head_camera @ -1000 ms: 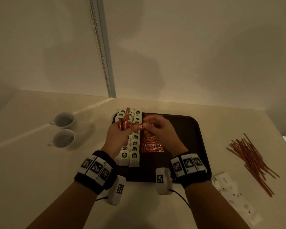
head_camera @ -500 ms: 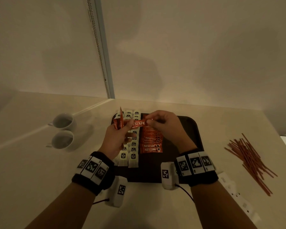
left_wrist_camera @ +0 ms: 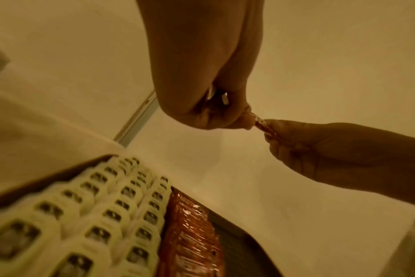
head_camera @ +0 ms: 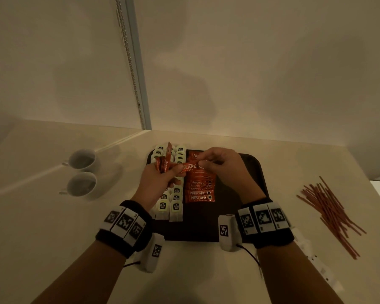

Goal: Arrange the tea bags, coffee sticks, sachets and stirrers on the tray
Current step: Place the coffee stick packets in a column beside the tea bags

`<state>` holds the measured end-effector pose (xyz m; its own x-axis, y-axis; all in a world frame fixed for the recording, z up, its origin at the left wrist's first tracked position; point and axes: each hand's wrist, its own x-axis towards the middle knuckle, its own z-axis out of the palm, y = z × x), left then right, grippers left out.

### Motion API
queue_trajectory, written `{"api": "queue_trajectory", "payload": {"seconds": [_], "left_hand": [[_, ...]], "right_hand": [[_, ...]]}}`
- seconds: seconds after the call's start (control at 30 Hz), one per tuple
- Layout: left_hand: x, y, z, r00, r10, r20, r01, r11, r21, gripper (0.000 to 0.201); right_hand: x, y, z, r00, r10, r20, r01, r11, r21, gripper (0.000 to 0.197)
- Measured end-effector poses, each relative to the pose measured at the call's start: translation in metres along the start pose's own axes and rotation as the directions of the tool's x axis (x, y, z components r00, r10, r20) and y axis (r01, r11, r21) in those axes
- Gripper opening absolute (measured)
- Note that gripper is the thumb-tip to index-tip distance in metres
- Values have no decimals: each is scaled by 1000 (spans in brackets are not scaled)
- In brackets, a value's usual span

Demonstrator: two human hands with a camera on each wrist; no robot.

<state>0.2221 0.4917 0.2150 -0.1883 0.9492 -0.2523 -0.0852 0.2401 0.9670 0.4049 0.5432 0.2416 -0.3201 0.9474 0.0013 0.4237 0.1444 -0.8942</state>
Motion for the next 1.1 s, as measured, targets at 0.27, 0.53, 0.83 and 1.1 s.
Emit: {"api": "queue_trajectory", "payload": {"seconds": [0.27, 0.53, 0.83, 1.1], "left_hand": [[4, -7, -16, 985, -88, -151, 94, 995, 32, 20], [8, -6, -35, 974, -216, -66, 201, 964, -176, 11], [5, -5, -32, 967, -246, -61, 233, 956, -177, 18], [-1, -4, -30, 976, -212, -49, 208, 975, -83, 17]], "right_hand": [[-13, 52, -5, 986, 159, 58, -157, 987, -35, 10], [-34, 110, 25, 915, 382, 129, -352, 913, -206, 11], [-30, 124, 43, 925, 375, -59, -378, 901, -214, 9], [-27, 132, 50, 914, 392, -106, -405, 860, -310, 16]]}}
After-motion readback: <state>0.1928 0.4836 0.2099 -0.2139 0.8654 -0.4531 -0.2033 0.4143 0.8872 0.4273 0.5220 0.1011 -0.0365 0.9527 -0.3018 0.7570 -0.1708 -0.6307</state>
